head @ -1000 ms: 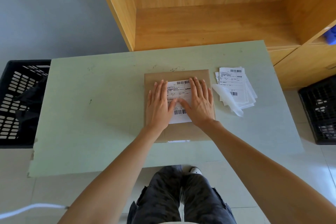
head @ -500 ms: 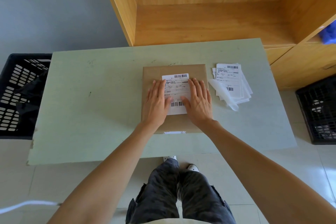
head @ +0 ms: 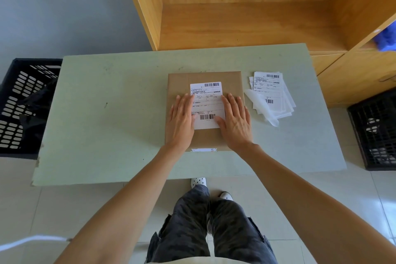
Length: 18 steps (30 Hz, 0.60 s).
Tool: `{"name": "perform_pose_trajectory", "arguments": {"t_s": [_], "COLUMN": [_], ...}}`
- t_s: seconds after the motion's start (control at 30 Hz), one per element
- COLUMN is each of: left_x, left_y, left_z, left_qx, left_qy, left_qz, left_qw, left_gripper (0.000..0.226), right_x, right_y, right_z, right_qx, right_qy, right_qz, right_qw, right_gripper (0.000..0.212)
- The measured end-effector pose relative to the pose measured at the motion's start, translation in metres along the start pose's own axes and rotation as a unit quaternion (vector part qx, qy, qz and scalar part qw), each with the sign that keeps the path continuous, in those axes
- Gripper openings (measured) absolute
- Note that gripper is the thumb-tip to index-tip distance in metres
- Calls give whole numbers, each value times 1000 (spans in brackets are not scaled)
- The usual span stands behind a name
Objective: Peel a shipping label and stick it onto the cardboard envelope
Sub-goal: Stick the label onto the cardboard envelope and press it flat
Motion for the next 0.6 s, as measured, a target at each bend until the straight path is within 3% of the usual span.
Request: {"name": "perform_pose_trajectory", "arguments": {"t_s": [0.13,0.37,0.6], "left_x": [8,7,5], "left_y": [10,11,12], "left_z": [-5,5,-3], "left_qx": [-1,-4,-20], "left_qy": [-19,-20,-4], "left_qz": [21,16,38], "left_qw": [1000,1000,999], "left_gripper": [65,54,60], "right_x": [4,1,-9], "right_y": [5,14,13], "right_z": [5,-6,-2], "right_qx": [16,9,6], "right_qy": [20,4,-15], "right_qz": [13,25,19], "right_qw": [1000,1000,1000], "right_gripper": [83,61,59]}}
Point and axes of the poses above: each hand's wrist, its own y-axis away from the middle knuckle, its own x-axis out of the palm, z = x × y, the point moved 6 cm from there along -y, towards the middle knuckle, and after that the axes turned 14 degrees about -x, right-handed, at the moved point
